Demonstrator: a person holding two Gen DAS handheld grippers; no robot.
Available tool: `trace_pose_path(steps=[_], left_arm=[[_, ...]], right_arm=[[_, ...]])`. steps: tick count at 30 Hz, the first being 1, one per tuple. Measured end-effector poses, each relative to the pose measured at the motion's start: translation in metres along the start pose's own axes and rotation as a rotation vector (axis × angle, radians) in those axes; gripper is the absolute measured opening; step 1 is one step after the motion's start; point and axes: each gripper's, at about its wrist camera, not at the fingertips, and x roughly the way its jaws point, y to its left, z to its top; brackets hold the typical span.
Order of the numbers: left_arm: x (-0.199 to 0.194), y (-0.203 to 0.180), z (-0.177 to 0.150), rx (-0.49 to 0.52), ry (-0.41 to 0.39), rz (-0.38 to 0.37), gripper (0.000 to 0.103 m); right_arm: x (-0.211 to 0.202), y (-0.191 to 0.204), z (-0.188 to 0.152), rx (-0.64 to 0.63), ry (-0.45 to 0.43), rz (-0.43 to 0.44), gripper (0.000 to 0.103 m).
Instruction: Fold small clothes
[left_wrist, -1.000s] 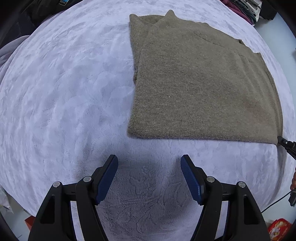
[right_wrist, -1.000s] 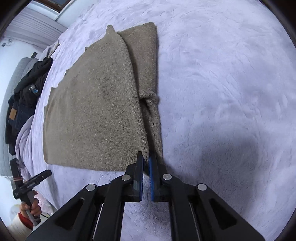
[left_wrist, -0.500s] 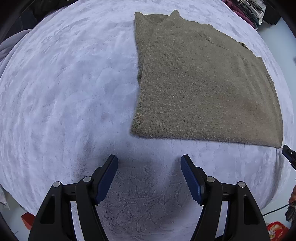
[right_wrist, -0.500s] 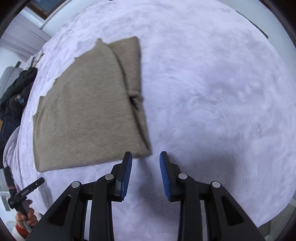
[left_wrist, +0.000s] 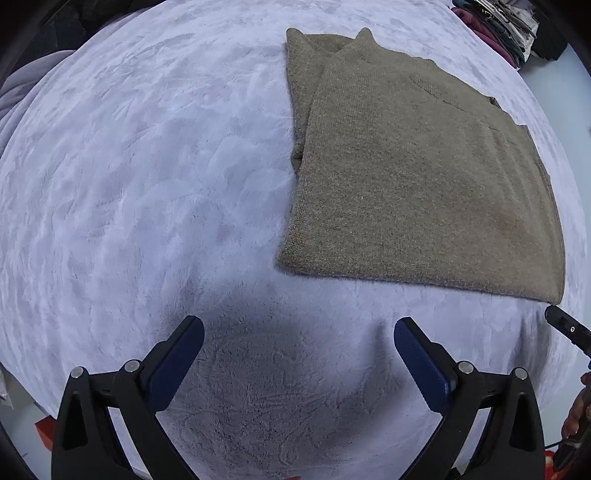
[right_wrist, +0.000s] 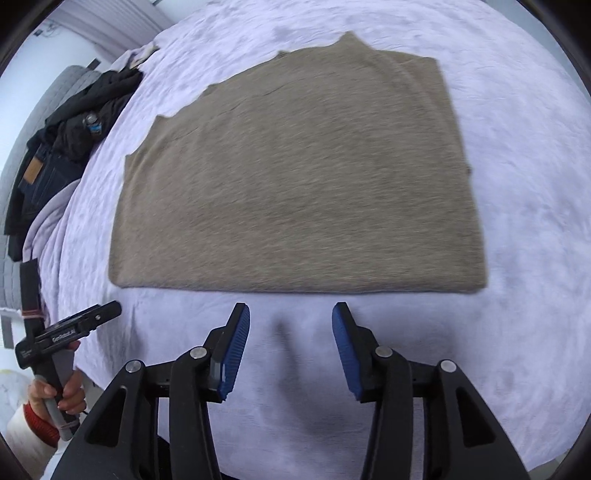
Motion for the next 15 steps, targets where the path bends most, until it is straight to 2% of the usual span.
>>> trace_pose_path(steps=[7,15], left_arm=[[0.005,0.009,-0.002,-0.008,0.008,0.022,0.103],[0.009,0.003,-0.005,-0.016,0.007,0.007,0.103]], right_arm=[[0.016,0.023,-0.004,-0.032,0.044,0.052,0.051],[0.028,0.04,-0.005,-0.06,0.072,0.1,0.054]])
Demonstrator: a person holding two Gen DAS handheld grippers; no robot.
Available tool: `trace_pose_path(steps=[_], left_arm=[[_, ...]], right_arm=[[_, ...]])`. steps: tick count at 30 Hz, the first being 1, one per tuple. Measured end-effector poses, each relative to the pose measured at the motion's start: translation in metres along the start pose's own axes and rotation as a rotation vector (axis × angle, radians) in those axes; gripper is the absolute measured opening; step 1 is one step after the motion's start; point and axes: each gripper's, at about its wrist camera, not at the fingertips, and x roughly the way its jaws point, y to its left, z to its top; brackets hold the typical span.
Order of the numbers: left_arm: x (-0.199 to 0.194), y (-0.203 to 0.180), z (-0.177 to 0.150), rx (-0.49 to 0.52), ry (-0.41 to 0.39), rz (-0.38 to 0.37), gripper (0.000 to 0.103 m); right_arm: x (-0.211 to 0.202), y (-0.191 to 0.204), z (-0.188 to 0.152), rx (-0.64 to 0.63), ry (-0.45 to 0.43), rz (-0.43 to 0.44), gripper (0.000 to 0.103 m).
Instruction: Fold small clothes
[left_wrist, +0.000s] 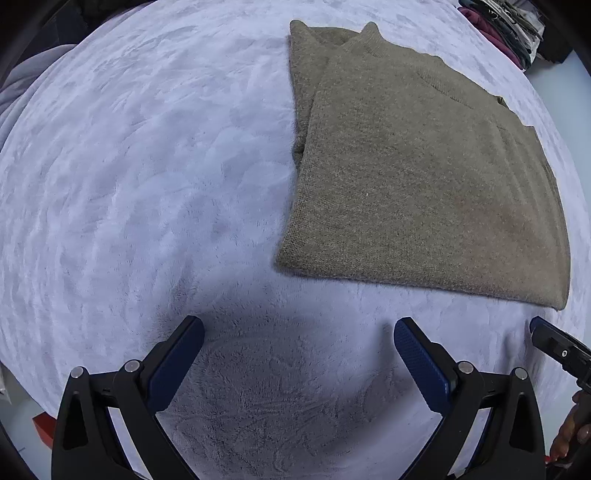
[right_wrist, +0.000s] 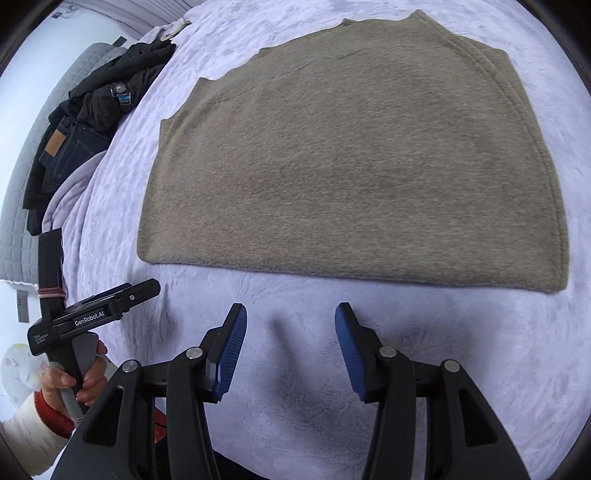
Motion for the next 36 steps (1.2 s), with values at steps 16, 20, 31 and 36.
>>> trace_pose_path(steps=[16,20,31,36], left_arm=[[-0.008,0.004,0.002,-0.151,-0.036,-0.277,0.103],[-0.001,0.005,0.004,-0.209,-0.034,-0.381,0.103],[0.015,-0.019,0.032,-0.366,-0.068,-0.606,0.103],[0.016,-0.029,0.066,-0.362,-0.143,-0.525,0.103]], right_arm=[[0.062,-0.001,0.02,0.329,0.026,0.397,0.058],[0.075,-0.014,0.027,0.486,-0.035,0.52,0.045],[0.053,-0.005,0.05,0.4,-0.098,0.616,0.013],[0.059,-0.007,0.045,0.396,-0.085,0.611,0.013]])
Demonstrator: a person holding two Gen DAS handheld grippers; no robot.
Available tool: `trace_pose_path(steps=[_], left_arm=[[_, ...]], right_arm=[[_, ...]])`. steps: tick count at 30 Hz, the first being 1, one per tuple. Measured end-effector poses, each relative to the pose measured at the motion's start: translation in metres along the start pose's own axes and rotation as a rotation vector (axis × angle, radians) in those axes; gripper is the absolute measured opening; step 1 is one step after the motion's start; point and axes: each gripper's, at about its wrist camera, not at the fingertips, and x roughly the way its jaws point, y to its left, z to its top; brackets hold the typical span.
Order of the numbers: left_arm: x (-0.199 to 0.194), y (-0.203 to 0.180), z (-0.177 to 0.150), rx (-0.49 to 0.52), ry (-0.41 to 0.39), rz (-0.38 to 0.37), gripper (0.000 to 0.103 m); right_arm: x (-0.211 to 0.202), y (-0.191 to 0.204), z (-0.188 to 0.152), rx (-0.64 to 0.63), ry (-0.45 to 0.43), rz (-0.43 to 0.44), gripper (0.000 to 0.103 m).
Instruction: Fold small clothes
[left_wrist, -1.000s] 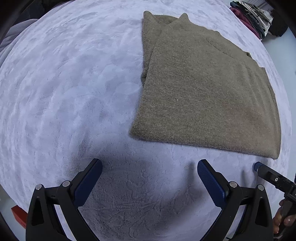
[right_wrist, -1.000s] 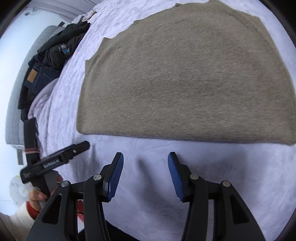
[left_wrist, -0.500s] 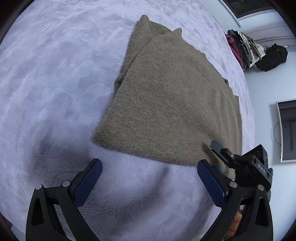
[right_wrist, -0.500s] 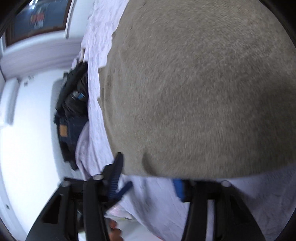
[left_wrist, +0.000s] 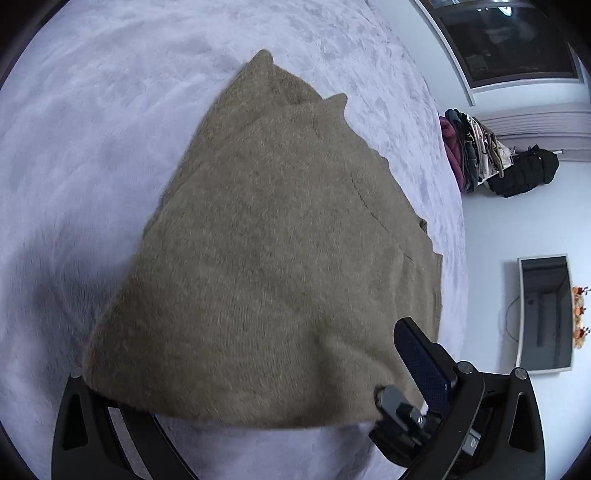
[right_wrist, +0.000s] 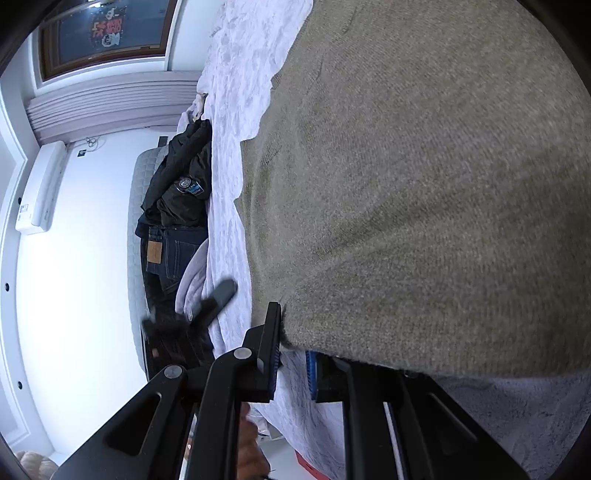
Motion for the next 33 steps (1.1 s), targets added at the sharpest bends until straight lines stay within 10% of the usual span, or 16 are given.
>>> trace_pose_path(steps=[3,7,10,16,20,26,33], left_arm=[[0.004,-0.011,0.011,0.068,-0.058,0.109,0.1],[0.015,-0.017,0.016,0.141,-0.06,0.239,0.049],[0.01,-0.023,0.016,0.213,-0.092,0.264,0.031],[0.012,-0.071,-0.012,0.623,-0.183,0.472,0.025],[0.018,-0.09,-0.03,0.824,-0.216,0.551,0.025],[0.019,-0.095,-0.043,0.928,-0.241,0.595,0.025],[0.018,-0.093,-0.053,0.987,-0.266,0.607,0.025]], right_arm=[[0.003,-0.002,0.0,-0.005,0.013,-0.01,0.013],[0.0,-0.003,-0.001,-0.028,0.044,-0.037,0.013],[-0.006,0.005,0.0,-0.078,0.103,-0.069,0.017],[-0.04,0.049,0.012,-0.296,0.15,-0.207,0.018],[-0.039,0.093,0.053,-0.387,0.162,-0.273,0.076],[0.049,0.157,0.105,-0.471,0.396,-0.252,0.077],[0.193,0.191,0.1,-0.654,0.715,-0.537,0.079]])
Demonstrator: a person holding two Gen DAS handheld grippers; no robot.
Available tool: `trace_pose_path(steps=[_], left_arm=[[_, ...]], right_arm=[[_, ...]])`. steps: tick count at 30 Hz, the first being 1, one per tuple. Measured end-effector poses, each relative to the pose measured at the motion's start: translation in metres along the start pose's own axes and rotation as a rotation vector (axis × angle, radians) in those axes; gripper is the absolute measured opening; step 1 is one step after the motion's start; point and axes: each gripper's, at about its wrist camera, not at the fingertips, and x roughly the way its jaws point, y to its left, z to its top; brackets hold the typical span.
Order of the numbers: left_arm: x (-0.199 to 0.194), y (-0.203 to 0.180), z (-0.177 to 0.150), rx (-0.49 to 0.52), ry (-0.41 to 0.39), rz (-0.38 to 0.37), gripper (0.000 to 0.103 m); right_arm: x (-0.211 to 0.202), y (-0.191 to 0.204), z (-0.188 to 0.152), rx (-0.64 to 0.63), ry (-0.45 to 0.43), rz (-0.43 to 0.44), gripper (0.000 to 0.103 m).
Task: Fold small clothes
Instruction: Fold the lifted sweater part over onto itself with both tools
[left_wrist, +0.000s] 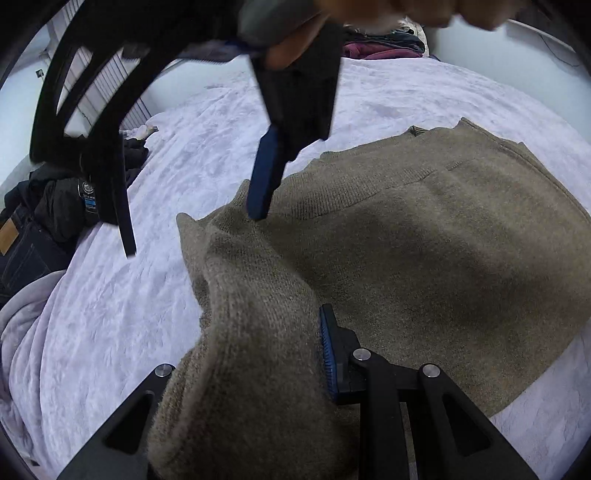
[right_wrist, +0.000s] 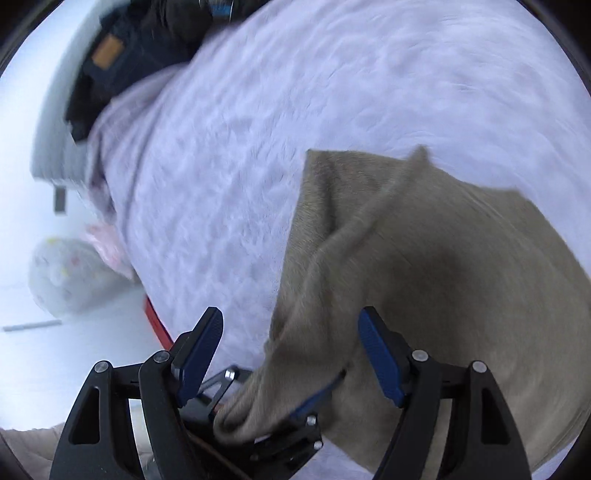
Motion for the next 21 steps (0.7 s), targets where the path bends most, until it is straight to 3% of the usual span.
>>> trace_pose_path(steps=[5,8,9,10,11,12,21], left_arm=[[0.002,0.004,-0.003,-0.027,0.0,-0.008,0.025],[0.001,0.002,-0.002,-0.025,-0.003,-0.006,0.025],[0.001,0.003,-0.001,-0.03,-0.001,-0.009,0.025],[0.001,0.004,0.0,-0.04,0.004,-0.015,0.025],[0.001,0.007,0.001,-0.049,0.009,-0.021,0.025],[-0.001,0.009,0.002,-0.058,0.008,-0.03,0.025],[-0.055,-0.004,0.037,-0.026,-0.106,-0.104,0.025]], right_arm=[[0.047,0.02,0.029,-0.084,0.138,-0.164,0.079],[0.063,0.02,0.037,-0.093,0.172,-0.239,0.079],[0.066,0.018,0.038,-0.085,0.177,-0.242,0.073],[0.068,0.016,0.039,-0.078,0.172,-0.246,0.061],[0.066,0.012,0.038,-0.078,0.157,-0.275,0.023],[0.062,0.008,0.036,-0.073,0.138,-0.282,0.016],[-0.033,-0.042,-0.025,0.041,-0.205,0.107,0.014]])
